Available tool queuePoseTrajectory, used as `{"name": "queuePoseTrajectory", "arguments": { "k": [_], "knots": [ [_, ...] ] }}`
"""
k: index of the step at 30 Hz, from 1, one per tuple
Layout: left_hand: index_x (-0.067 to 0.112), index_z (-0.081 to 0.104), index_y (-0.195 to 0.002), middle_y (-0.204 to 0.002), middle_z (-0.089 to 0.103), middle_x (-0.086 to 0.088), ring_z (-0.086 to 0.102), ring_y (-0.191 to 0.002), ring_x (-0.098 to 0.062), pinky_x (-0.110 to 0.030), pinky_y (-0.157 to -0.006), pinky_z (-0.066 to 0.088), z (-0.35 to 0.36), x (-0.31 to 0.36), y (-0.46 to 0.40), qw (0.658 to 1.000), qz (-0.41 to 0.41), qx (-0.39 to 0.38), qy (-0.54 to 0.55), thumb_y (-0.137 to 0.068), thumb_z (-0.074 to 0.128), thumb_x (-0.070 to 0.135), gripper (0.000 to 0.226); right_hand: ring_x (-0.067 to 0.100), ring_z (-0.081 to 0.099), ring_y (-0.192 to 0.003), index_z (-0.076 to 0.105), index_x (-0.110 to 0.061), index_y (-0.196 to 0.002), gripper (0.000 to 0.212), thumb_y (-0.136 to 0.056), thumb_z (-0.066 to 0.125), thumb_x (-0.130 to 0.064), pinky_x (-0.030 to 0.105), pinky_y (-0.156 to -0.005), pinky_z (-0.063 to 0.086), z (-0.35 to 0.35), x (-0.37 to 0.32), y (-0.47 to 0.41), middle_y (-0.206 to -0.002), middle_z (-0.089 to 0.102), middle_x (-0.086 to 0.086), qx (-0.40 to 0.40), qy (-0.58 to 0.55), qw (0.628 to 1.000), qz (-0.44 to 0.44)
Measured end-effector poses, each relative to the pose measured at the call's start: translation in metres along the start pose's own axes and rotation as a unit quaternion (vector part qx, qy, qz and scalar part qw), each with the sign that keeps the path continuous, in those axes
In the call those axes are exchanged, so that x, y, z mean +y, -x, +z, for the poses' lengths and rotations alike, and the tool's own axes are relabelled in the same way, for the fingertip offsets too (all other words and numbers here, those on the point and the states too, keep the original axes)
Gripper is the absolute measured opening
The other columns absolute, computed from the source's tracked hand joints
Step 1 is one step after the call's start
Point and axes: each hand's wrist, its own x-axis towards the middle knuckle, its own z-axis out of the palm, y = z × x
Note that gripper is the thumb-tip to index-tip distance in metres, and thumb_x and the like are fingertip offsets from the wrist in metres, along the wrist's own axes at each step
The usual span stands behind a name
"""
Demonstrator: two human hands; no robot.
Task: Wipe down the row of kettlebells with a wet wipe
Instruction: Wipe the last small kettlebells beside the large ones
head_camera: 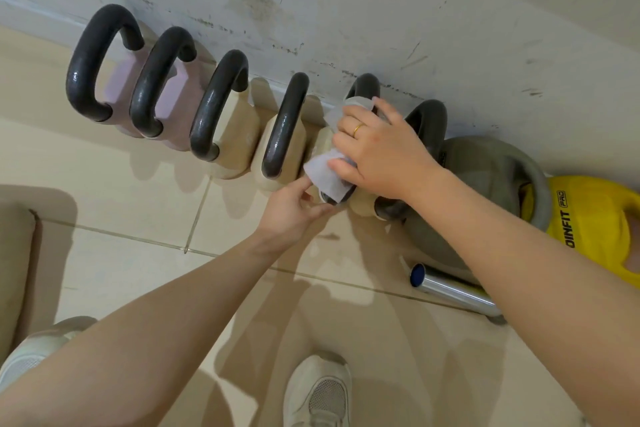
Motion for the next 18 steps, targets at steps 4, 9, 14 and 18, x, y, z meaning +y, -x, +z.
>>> {"name": "queuePoseTrajectory", "arguments": {
  "k": [4, 9, 14, 18],
  "knots": [
    [0.03, 0.064, -0.09, -0.077, 0.066, 0.003, 0.058, -0.076, -0.008, -0.017, -0.071, 0.044, -0.006, 0.003, -0.002, 0.999, 0.012, -0.017, -0.024, -0.073, 0.076, 0.025, 0.021, 0.031, 0.058, -0.105, 0.064, -0.007, -0.086, 0.035, -0.086, 0.038, -0.03, 0.05, -0.108, 0.029, 0.013, -0.021, 0.008, -0.094, 0.067, 0.012, 0.049, 0.006, 0.999, -0.019],
    [0.018, 0.067, -0.1, -0.073, 0.059, 0.016, 0.055, -0.065, 0.008, -0.004, -0.059, 0.036, -0.008, 0.008, 0.0, 0.998, 0.033, -0.016, -0.05, -0.075, 0.075, 0.018, 0.026, 0.026, 0.06, -0.103, 0.063, -0.015, -0.087, 0.035, -0.091, 0.032, -0.03, 0.052, -0.106, 0.029, 0.013, 0.0, 0.006, -0.092, 0.066, 0.005, 0.065, 0.024, 0.993, -0.094],
    [0.014, 0.056, -0.127, -0.123, 0.063, -0.001, 0.056, -0.115, -0.019, -0.01, -0.084, 0.032, -0.008, 0.009, -0.005, 0.995, 0.03, -0.022, -0.095, -0.076, 0.075, 0.021, 0.055, 0.02, 0.03, -0.136, 0.056, -0.011, -0.105, 0.047, -0.092, 0.018, -0.034, 0.052, -0.114, 0.007, 0.009, 0.021, -0.016, -0.127, 0.053, 0.007, -0.001, -0.144, 0.985, 0.095],
    [0.012, 0.06, -0.115, -0.111, 0.065, 0.001, 0.058, -0.106, -0.012, -0.015, -0.089, 0.04, -0.015, 0.026, -0.007, 0.994, 0.042, -0.068, -0.077, -0.077, 0.072, 0.016, 0.04, 0.03, 0.056, -0.107, 0.064, -0.009, -0.087, 0.039, -0.093, 0.031, -0.029, 0.044, -0.112, 0.022, 0.02, 0.003, -0.002, -0.096, 0.065, 0.011, 0.088, -0.059, 0.993, -0.041]
  ]
}}
